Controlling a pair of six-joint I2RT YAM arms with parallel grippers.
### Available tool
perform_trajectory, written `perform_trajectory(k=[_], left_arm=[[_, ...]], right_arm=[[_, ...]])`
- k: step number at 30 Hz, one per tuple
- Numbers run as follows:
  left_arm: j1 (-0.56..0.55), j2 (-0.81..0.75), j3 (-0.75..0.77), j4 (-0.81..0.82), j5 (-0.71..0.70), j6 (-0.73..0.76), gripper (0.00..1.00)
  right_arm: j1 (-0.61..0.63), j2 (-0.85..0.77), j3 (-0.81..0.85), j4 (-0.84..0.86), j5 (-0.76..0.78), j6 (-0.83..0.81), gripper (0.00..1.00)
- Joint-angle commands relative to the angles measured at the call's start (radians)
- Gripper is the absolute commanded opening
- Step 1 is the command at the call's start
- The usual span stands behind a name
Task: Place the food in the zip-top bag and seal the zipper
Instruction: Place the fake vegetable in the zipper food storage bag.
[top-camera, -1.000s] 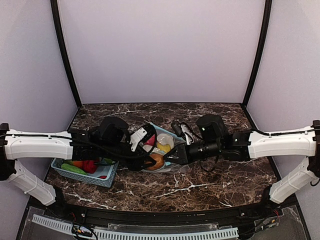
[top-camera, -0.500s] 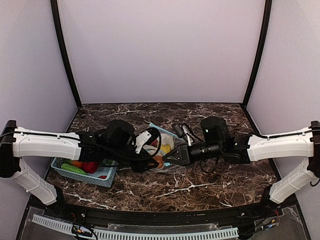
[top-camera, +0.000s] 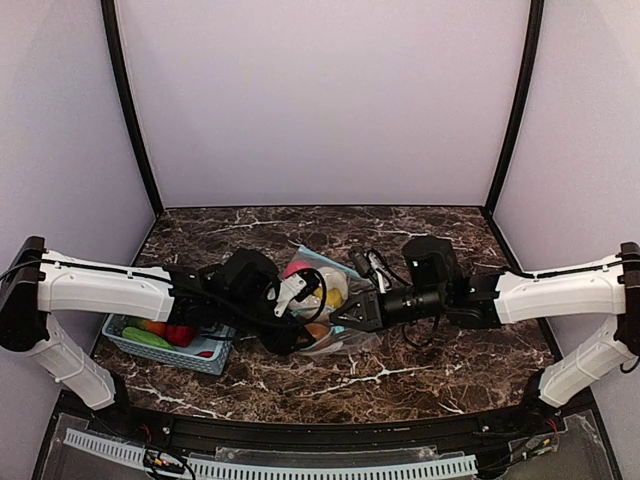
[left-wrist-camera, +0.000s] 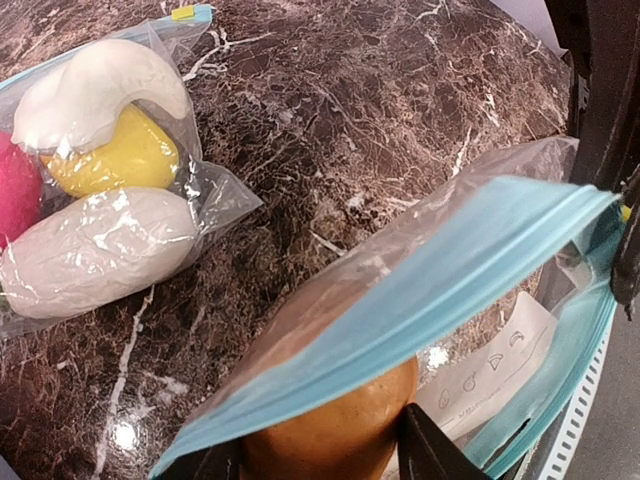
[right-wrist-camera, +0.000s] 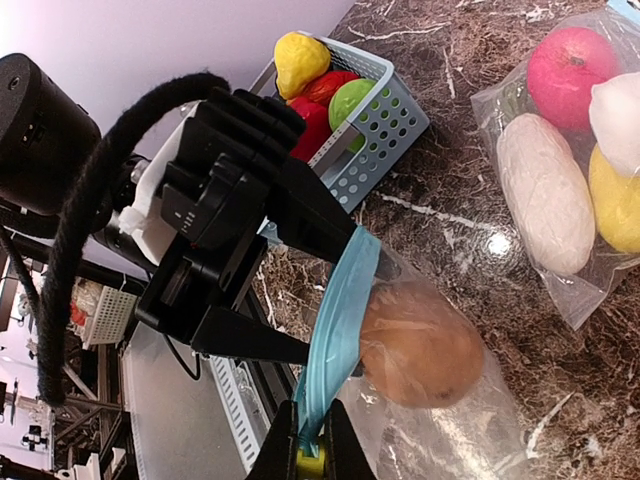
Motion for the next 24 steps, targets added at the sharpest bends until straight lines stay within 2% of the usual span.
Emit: perform_trajectory(k=[1,3,5,15,20,24], left_arm=[[-0.002,-0.032,0.002,-0.012,0.019,-0.014,0.63],[-0.003,-0.041,0.006,-0.007,0.020,-0.019,0.72],[-0.002,-0.055,0.008,-0.007,0.019,-0.023,0.76],[-0.001,-0.221,-0.019,-0.043,-0.029,-0.074,0.80],[0.005,-0.277,-0.039,-0.070,-0.104,-0.113,0.98],[0.051,-0.235,-0.045,-0.062,-0.019,-0.137,0.99]], right_arm=[[-0.012,-0.027,-0.016,0.046,0.008,0.013,0.00],[-0.013,-0.029,-0.018,0.046,0.012,0.014,0.00],[-0.013,-0.031,-0.022,0.046,0.016,0.017,0.00],[-0.018,-0.036,-0.035,0.043,0.034,0.020,0.00],[-0.018,-0.035,-0.027,0.037,0.017,0.007,0.00],[-0.018,-0.030,-0.018,0.036,0.000,0.000,0.00]])
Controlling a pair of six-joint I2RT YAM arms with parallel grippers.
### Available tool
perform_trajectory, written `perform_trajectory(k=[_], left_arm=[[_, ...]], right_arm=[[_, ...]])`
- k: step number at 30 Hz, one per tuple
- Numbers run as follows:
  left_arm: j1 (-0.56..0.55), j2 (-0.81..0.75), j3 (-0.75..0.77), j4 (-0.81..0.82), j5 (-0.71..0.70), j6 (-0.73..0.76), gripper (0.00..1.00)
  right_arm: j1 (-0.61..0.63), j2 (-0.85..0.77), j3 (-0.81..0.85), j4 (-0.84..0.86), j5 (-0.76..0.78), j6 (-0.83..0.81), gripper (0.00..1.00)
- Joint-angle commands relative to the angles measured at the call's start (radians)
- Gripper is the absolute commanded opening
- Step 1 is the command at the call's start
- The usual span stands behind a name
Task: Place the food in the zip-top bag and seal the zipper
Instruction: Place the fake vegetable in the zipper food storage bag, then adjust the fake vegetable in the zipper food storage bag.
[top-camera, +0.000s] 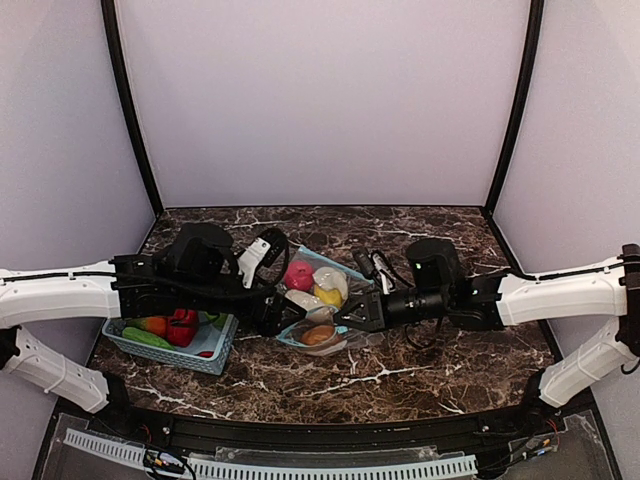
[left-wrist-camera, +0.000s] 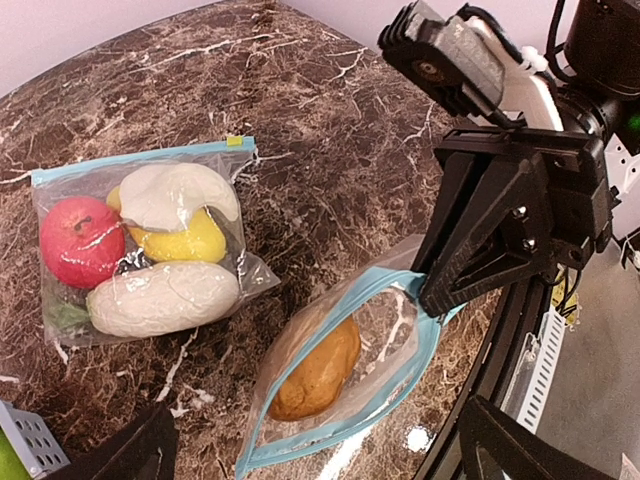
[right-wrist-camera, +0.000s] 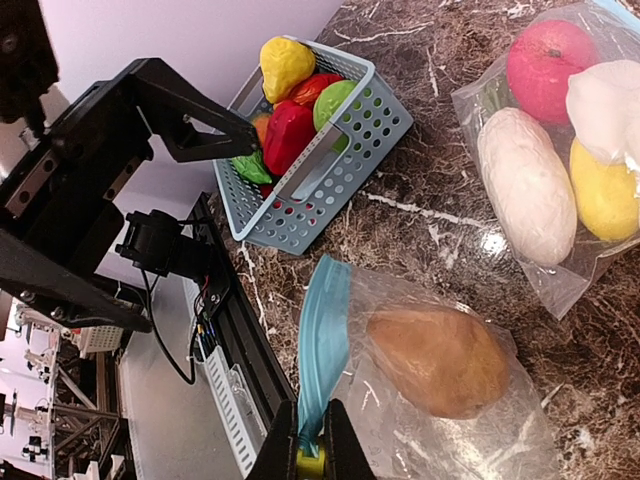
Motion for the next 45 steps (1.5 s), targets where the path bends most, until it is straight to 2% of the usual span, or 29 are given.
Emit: perform_trajectory(k=[1,14,26,37,41,45], left_arm=[[0.045,0.047,-0.031,-0.033,0.050,-0.038,0.99],[0.054,0.250,-0.018,0.085,0.153,-0.016,0.99],[0.055,0.358,-0.019,0.099,0.144,-0.022,0.99],[0.055,0.378,-0.010,0.109,0.155,-0.026,0.99],[0.055,0.326,-0.010,0.086,0.135,-0.026,0.99],[0.054,0.210,-0.010,0.041,0.086,-0.028,0.99]], right_arm=[[-0.010,-0.016,0.010,0.032,-0.027,-0.016,0.00],[-0.010,-0.007,0.000,0.073,-0.061,-0.007,0.00],[-0.009,-0.011,-0.026,0.142,-0.086,0.026,0.00],[-0.009,-0.020,-0.038,0.154,-0.072,0.037,0.00],[-0.009,-0.028,-0.022,0.054,-0.002,0.020,0.00],[-0.009,-0.032,-0.014,-0.032,0.080,0.017,0.00]])
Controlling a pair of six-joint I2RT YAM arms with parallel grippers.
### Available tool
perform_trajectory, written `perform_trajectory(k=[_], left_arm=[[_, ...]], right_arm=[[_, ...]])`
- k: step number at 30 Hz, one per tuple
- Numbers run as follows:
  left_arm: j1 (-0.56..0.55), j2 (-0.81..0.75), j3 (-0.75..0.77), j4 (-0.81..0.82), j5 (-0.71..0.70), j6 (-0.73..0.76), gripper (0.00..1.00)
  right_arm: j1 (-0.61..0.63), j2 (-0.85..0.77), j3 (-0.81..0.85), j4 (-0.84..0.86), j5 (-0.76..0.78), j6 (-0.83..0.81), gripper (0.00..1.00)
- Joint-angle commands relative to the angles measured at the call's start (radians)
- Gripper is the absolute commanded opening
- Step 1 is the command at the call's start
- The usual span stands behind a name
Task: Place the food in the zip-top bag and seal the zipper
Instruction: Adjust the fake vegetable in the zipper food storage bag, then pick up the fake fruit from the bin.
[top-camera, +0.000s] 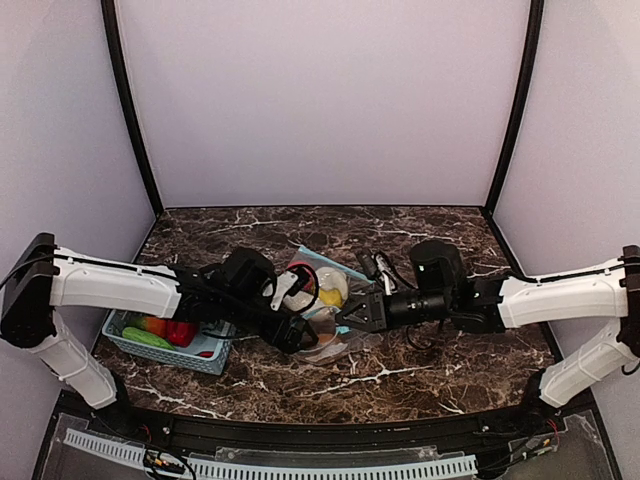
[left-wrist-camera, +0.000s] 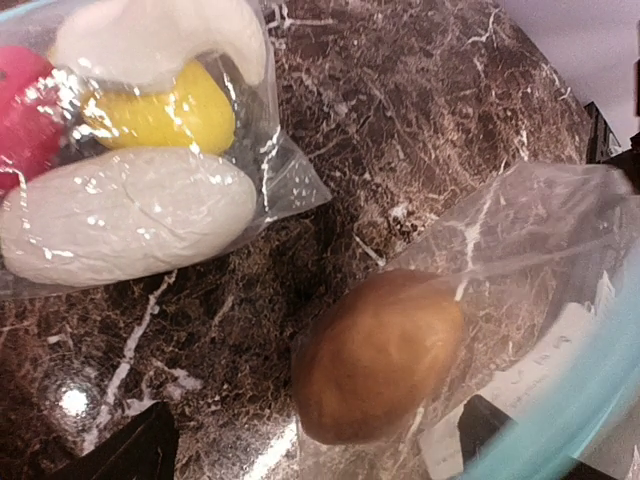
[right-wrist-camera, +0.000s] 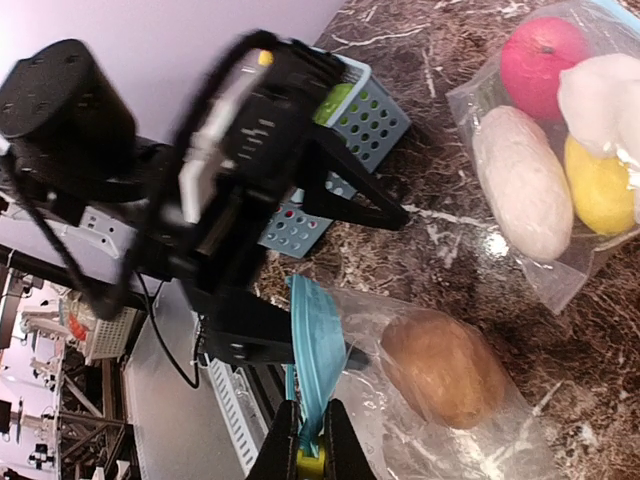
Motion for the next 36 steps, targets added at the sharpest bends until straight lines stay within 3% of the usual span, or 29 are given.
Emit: perform_trajectory(k=[1,11,20,29,36], left_arm=[[0.001,-0.178,0.005,-0.081,-0.064,-0.002,0.99],[0.060,-0.431,0.012,-0.362,-0.230,-0.067,0.99],[0.341,-0.532,-0.085,-0.515,-0.254,-0.161,0.99],[0.655,-0.663,-0.238,-0.555,-0.275,-0.217,0.99],[0.776,-0.774,-0.349,-0.524,-0.285,-0.327,0.99]], right_arm=[[-0.006,-0.024,0.012,-0.094,0.107,-0.007,0.00],[-0.006,-0.014,0.023,-0.125,0.140,-0.010,0.00],[-0.006,-0.015,0.035,-0.148,0.152,-0.026,0.00],[-0.006,-0.008,0.049,-0.155,0.152,-0.041,0.00],[-0.005,-0.006,0.046,-0.155,0.157,-0.049,0.00]])
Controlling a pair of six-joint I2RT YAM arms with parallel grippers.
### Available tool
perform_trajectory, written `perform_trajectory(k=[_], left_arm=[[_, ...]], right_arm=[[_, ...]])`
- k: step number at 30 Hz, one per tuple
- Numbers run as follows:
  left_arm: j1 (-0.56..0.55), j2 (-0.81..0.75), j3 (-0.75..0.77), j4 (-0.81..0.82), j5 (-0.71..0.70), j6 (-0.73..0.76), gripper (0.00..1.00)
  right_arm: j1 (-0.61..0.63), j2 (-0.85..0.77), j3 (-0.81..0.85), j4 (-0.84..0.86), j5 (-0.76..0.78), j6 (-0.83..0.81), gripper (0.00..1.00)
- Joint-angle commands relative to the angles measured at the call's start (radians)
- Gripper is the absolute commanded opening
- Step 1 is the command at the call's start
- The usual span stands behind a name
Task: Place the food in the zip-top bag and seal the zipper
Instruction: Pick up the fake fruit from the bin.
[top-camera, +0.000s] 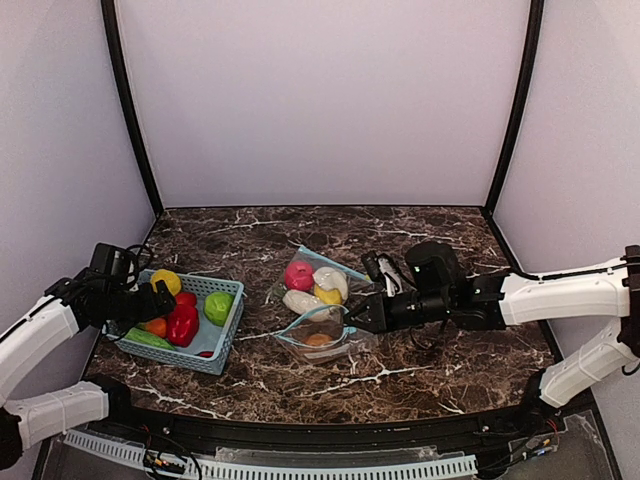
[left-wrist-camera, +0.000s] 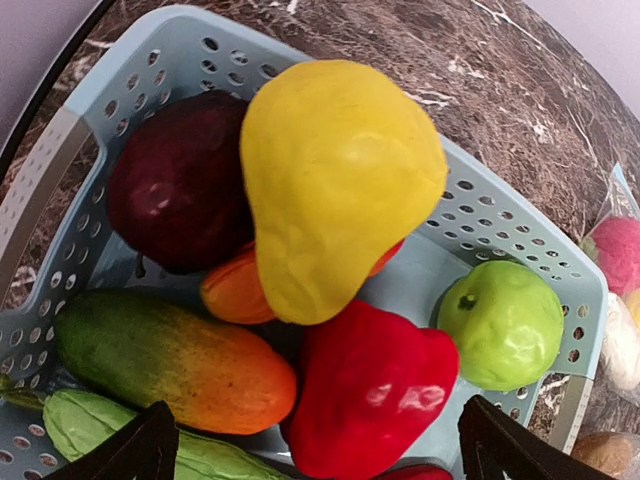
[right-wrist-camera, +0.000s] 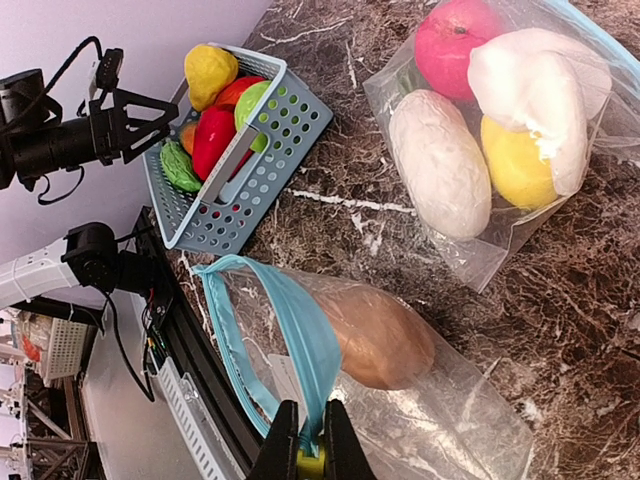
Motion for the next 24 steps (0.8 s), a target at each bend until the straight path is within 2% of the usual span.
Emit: perform_trajectory(k=[1,11,24], left_arm=[[0.049,-0.040,-0.050,-0.028,-0.028,-0.080,0.99],[0.135,0.065,-0.067,-0.002,-0.068,-0.144,0.97],[0.152,0.220,-0.105,0.099,-0.102,-0.113,0.76]], right_arm=[[-0.006,0.002,0.018,0.009,0.016,-0.019,0.00],[-0.005,0.000,0.013,0.009,0.021,-0.027,0.00],[-0.006,0.006,0.017,0.009,0.022,-0.030,0.00]])
